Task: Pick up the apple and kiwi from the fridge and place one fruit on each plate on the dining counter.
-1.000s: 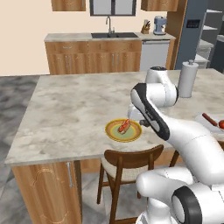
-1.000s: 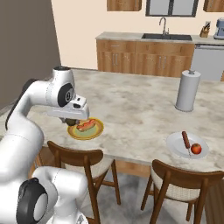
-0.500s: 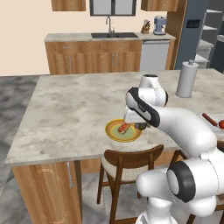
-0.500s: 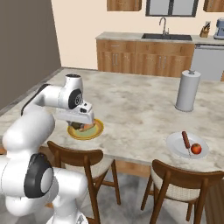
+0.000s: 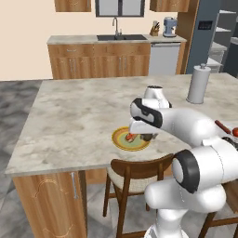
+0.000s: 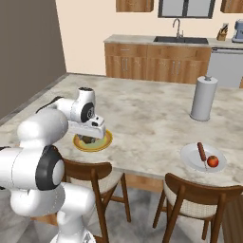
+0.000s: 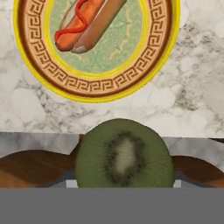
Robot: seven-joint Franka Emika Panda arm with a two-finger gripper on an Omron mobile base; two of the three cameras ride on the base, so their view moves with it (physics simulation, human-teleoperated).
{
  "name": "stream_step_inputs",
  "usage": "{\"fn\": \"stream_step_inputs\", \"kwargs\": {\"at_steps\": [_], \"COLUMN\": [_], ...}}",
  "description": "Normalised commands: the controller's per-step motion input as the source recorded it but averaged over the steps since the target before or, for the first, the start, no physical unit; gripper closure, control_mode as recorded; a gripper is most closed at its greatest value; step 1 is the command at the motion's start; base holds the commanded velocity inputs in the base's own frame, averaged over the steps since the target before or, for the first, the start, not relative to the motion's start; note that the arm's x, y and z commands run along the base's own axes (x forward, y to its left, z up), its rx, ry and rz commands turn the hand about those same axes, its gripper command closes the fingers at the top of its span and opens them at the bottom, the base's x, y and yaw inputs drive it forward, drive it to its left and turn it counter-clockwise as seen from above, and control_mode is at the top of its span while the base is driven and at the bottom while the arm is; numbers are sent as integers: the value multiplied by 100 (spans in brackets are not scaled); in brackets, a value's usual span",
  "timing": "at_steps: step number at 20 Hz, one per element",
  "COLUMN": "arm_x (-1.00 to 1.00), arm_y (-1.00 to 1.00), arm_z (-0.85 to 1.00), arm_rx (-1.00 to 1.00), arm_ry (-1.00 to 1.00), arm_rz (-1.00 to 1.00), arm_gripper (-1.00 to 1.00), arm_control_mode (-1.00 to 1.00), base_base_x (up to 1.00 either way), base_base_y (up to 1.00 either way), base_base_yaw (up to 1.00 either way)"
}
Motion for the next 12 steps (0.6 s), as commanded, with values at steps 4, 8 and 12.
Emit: {"fn": "stream_step_inputs", "kwargs": {"at_steps": [4, 8, 12], "arm_x": [45, 55, 50], "arm_y": [0, 0, 0], "arm_z": [-32, -29, -31], "arm_rx": [0, 0, 0], "arm_ry": [0, 0, 0], "arm_rz": [-2, -1, 0], "arm_gripper": [100, 100, 100], "arm_control_mode": [-100, -100, -100], "base_base_x": [0, 0, 0], "base_base_y": [0, 0, 0], "base_base_yaw": [0, 0, 0]}}
